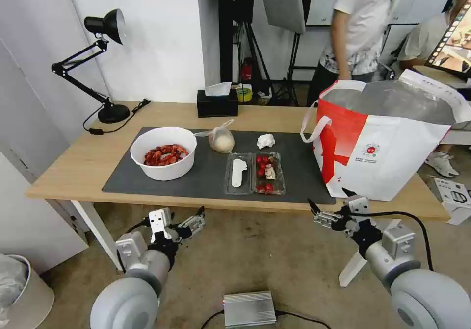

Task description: Pick up the trash from the table and place it into the takeout bag.

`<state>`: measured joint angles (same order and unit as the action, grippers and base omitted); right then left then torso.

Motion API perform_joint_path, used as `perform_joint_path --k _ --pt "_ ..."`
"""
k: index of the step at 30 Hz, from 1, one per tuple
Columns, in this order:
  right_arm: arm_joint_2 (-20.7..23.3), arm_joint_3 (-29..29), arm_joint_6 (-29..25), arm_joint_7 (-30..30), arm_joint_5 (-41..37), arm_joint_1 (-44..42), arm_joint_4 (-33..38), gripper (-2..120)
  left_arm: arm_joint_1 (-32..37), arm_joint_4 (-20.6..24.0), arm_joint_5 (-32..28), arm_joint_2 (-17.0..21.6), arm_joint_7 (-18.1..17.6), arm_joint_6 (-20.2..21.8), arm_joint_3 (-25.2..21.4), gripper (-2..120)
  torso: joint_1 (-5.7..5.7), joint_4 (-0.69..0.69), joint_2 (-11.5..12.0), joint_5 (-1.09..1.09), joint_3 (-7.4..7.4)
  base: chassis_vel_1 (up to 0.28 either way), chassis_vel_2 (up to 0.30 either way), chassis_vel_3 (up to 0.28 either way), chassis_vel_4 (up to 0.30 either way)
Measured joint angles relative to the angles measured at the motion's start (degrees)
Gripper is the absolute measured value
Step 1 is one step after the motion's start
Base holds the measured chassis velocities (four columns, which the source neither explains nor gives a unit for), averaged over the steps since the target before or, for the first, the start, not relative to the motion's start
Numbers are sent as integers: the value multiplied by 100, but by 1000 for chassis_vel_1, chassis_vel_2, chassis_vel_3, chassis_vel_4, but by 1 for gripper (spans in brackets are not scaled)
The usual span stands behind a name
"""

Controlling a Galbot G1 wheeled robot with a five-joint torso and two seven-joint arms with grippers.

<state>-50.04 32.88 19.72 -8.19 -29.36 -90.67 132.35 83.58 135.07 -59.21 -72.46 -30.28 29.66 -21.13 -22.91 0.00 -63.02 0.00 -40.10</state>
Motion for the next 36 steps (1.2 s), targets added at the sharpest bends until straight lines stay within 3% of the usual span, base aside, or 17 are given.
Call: perform_joint_path --k 9,10,13,17,24,36 --pt "-84 38 -61 17 -34 25 -65 100 -638 -11 -1910 74 -652 22 37 100 0 -1 0 0 0 0 0 0 0" --pt "-84 38 -61 17 -34 25 -65 100 -638 -11 -1910 74 -652 22 37 100 0 -1 0 0 0 0 0 0 0" --pt "-133 43 -68 19 -16 13 -85 100 -962 -48 -2880 77 -1052 21 44 100 0 -1 0 0 0 0 0 0 0" --pt "-155 43 -70 19 -4 10 -91 100 -1210 -114 -3401 60 -1291 13 79 100 0 -1 0 0 0 0 0 0 0" --pt "-148 26 -72 31 8 25 -111 100 -1495 -222 -3782 -35 -1502 -83 180 100 -1 0 0 0 0 0 0 0 0" --pt "-253 7 -79 47 182 -35 -129 100 -1970 -573 -3759 -368 -1994 -387 643 100 -1 0 0 0 0 0 0 0 0"
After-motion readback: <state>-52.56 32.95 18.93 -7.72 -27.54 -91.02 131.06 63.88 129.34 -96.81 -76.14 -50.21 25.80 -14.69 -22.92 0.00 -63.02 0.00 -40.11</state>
